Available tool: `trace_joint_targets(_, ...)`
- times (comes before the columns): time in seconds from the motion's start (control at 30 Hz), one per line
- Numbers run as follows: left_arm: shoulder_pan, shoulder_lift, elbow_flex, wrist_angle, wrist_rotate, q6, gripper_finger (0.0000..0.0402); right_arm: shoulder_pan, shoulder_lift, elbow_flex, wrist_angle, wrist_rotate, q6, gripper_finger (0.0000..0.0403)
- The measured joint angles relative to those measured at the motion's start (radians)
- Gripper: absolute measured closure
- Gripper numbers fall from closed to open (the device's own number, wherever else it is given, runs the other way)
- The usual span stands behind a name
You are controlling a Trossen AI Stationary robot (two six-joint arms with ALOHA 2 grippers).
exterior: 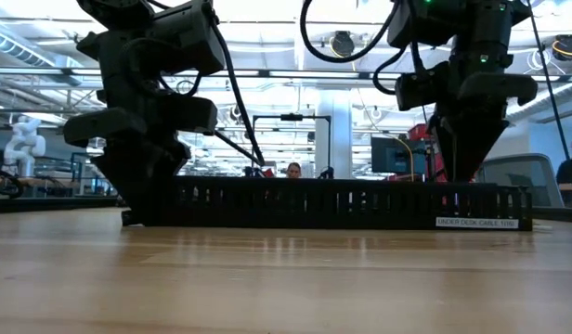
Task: Ziptie cables
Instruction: Insert the black cover of the black cable duct
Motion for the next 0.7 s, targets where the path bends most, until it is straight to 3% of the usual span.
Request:
trace_joint_targets(0.33,0.007,-0.059,0.035,-0.056,0.057,-0.034,0.0139,0.000,-0.074,-0.015,0.053,0.014,0.045,0.0324)
trace_joint_targets(0.47,0.016,-0.060,0.037,-0.049,0.141,-0.033,0.0111,0.000,-0.074,-0.015,0.062,0.022,0.036,0.0299)
trace_joint_targets(0.7,0.048,-0.060,0.069,-0.109,0.177,-0.059,0.0059,0.000,-0.075,-0.015,0.067,0.028,0.040,0.0245)
